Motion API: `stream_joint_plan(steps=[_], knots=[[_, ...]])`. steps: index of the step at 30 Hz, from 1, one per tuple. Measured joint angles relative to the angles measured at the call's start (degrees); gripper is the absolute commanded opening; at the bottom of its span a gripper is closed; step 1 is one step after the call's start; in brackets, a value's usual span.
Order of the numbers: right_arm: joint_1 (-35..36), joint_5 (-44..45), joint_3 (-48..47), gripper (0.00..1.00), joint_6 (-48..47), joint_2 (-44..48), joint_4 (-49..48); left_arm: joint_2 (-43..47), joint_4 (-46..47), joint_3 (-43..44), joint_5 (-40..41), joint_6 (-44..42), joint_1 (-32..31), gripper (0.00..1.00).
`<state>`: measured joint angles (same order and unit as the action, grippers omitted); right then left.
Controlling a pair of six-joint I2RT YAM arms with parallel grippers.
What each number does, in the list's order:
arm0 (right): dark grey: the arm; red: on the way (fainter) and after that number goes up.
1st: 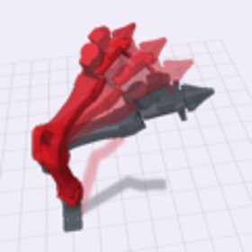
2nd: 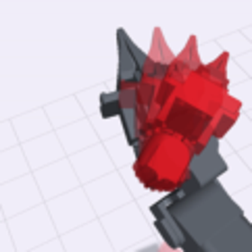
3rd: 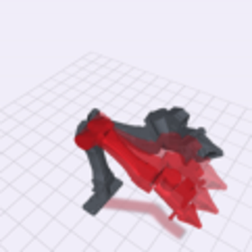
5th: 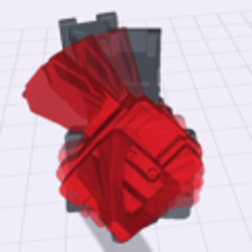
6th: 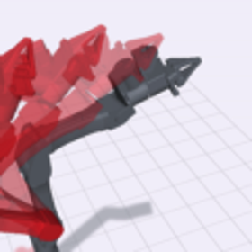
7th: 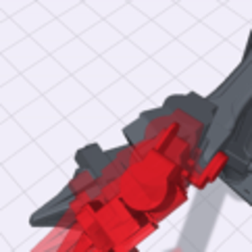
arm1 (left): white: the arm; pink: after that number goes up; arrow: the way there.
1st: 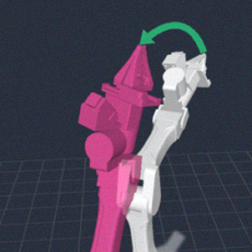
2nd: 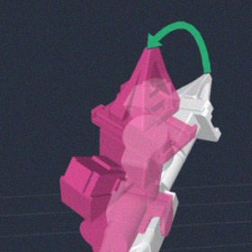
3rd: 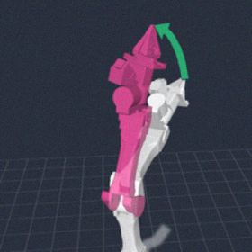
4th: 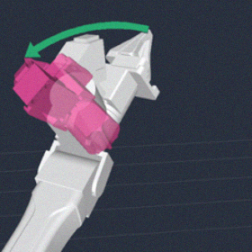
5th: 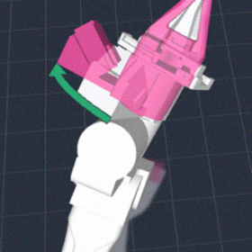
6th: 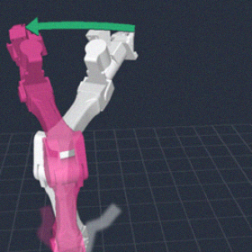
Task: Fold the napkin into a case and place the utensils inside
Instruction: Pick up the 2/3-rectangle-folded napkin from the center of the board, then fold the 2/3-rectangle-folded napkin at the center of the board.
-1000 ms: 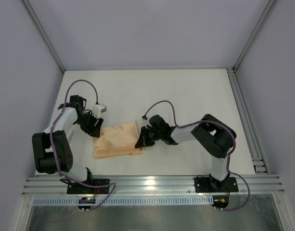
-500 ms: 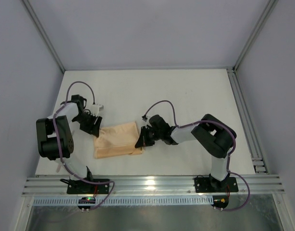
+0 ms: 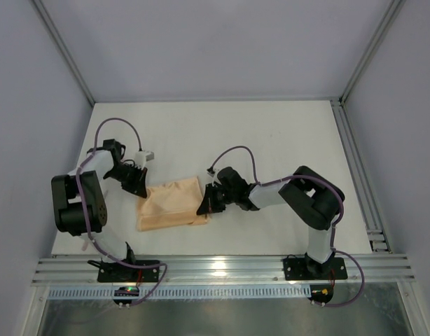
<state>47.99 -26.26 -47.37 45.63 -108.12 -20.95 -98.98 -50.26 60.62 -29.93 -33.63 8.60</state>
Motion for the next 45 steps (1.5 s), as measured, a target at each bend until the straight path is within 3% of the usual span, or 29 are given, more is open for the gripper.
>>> stream_joint_plan(steps=[8, 15, 19, 24, 31, 45], knots=[[0.0, 0.2, -0.3, 0.03, 1.2, 0.0, 0.6, 18.0, -3.6, -8.5, -2.7, -10.7, -0.7, 0.00], [0.0, 0.5, -0.3, 0.03, 1.8, 0.0, 0.6, 27.1, -5.5, -14.7, -0.9, -20.0, -5.1, 0.00], [0.0, 0.7, -0.3, 0.03, 2.6, -0.2, 0.5, 34.4, -5.2, -19.1, 2.3, -22.3, -13.0, 0.00], [0.0, 0.6, -0.6, 0.03, 4.2, -0.8, -0.3, 45.8, -3.2, -24.9, 8.5, -22.1, -27.9, 0.00], [0.0, 0.6, -0.7, 0.03, 5.9, -1.6, -1.8, 55.3, -3.1, -31.9, 16.3, -24.3, -39.9, 0.00], [0.0, 1.3, -1.5, 0.03, 6.9, -1.8, -0.5, 60.1, -2.3, -39.9, 21.1, -39.0, -49.1, 0.00]])
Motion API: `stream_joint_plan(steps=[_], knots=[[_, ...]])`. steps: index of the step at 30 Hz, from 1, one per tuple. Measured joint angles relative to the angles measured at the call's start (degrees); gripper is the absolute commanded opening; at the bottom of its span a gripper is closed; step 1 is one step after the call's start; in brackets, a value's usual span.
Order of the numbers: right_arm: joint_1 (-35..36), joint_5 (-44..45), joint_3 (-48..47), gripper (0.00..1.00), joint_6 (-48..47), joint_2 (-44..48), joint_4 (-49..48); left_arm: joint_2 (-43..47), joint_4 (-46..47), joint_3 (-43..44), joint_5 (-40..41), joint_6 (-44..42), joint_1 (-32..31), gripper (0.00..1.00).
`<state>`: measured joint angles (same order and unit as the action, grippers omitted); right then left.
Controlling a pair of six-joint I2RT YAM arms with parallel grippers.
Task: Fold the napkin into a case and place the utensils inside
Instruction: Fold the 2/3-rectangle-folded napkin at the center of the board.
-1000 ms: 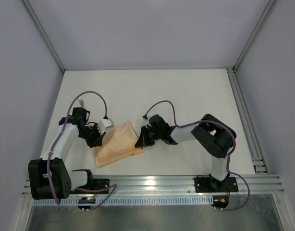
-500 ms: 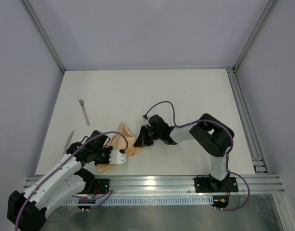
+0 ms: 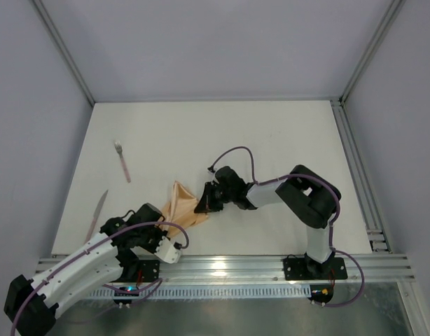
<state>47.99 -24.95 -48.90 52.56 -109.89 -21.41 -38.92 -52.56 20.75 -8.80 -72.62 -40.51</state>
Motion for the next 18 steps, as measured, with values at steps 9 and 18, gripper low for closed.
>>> stream_joint_plan(steps=[9, 18], knots=[[0.0, 0.5, -2.9, 0.09, -3.3, 0.1, 4.3, -0.2, 0.5, -0.5, 2.5, -7.5, -1.0, 0.00], [-2.5, -1.2, -12.9, 0.42, -11.0, 5.1, 14.9, 0.7, 1.8, -2.1, 5.2, -11.9, -1.0, 0.00]])
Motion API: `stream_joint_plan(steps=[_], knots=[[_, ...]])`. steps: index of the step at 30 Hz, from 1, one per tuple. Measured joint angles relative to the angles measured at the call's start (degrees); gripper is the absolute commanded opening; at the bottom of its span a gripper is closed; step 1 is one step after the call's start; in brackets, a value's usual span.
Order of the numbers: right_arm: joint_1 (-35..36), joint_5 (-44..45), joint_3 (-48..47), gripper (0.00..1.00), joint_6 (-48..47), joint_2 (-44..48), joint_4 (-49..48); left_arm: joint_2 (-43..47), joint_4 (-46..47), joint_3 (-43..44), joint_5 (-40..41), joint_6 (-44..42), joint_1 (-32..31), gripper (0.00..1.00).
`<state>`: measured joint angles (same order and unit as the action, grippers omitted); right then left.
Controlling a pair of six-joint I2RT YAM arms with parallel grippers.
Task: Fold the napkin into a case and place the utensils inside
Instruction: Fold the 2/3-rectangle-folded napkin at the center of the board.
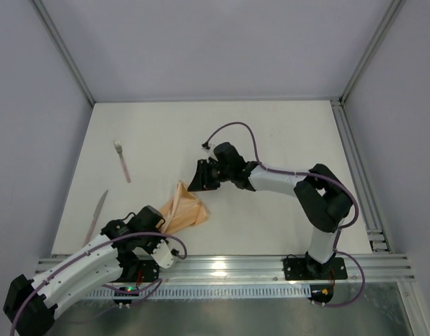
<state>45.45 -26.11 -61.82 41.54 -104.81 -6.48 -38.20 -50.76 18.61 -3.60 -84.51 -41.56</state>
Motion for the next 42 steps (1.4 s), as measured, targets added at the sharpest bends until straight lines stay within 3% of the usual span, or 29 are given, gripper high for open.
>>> stream_joint_plan(steps=[2, 6, 12, 17, 21, 27, 31, 42], knots=[[-2.4, -0.9, -2.7, 0.52, -1.4, 1.1, 1.6, 0.3, 0.0, -0.2, 0.5, -0.5, 0.0, 0.00], [-6.7, -2.1, -12.1, 0.64, -5.7, -1.2, 6.6, 0.7, -0.1, -0.3, 0.7, -1.4, 0.0, 0.00], [-7.2, -7.4, -33.2, 0.65, -12.6, -16.7, 13.6, 0.9, -0.1, -0.4, 1.1, -1.4, 0.0, 0.00], [-5.6, -13.0, -35.6, 0.65, -15.9, -26.4, 18.7, 1.1, -0.2, -0.4, 1.2, -1.0, 0.0, 0.00], [-5.0, -18.3, -35.7, 0.64, -16.2, -29.0, 19.9, 2.1, -0.9, -0.4, 1.2, -0.9, 0.0, 0.00], [-4.4, -22.0, -34.6, 0.50, -17.7, -29.1, 21.0, 2.6, -1.8, -0.4, 1.5, 0.0, 0.0, 0.00], [-4.0, -24.3, -31.7, 0.28, -19.1, -28.9, 21.6, 2.9, -2.0, -0.4, 2.1, 0.9, 0.0, 0.00], [-4.3, -24.7, -21.9, 0.15, -18.6, -22.6, 18.0, 2.7, -1.3, -0.4, 6.6, 7.1, 0.0, 0.00]])
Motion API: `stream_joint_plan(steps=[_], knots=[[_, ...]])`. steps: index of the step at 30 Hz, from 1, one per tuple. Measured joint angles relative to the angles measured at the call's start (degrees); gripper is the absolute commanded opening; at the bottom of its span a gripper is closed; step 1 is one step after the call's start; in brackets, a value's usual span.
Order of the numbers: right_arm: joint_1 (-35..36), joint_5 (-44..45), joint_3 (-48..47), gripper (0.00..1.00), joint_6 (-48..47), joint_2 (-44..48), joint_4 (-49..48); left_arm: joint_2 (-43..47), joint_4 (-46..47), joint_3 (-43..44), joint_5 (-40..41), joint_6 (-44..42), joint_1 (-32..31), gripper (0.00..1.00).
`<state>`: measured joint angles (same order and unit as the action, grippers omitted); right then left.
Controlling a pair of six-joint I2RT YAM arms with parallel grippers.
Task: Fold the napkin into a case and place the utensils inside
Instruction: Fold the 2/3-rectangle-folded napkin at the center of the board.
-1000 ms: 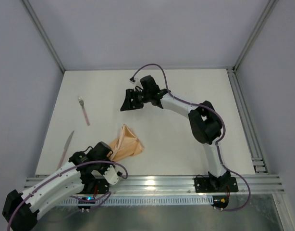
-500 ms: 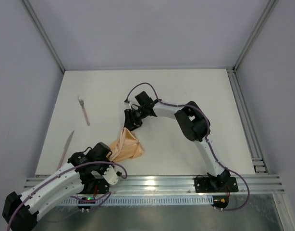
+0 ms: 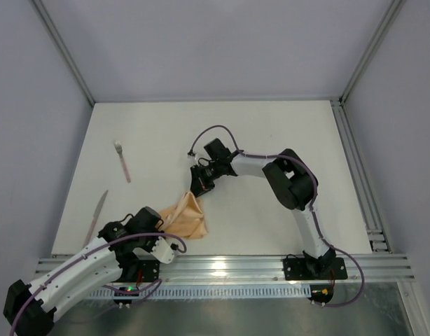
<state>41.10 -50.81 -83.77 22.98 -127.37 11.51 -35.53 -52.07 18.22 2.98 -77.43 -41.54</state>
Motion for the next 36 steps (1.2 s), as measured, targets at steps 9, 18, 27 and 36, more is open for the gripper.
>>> stream_joint_plan(steps=[9, 18, 27, 36], knots=[[-0.6, 1.4, 6.9, 0.03, 1.2, 6.7, -4.2, 1.1, 2.5, 0.0, 1.9, 0.7, 1.2, 0.00], [-0.6, 3.2, 8.0, 0.03, 2.1, 8.2, -5.5, 0.7, 5.2, 0.0, 3.3, 0.7, 2.7, 0.33], [-0.6, 4.6, 8.0, 0.03, 3.1, 8.6, -6.5, -1.4, 6.7, 3.0, 3.8, 5.6, 4.0, 0.56], [-0.6, 5.0, 8.0, 0.03, 4.1, 8.6, -7.4, -4.9, 0.5, 18.9, -3.9, 17.4, 5.1, 0.54]])
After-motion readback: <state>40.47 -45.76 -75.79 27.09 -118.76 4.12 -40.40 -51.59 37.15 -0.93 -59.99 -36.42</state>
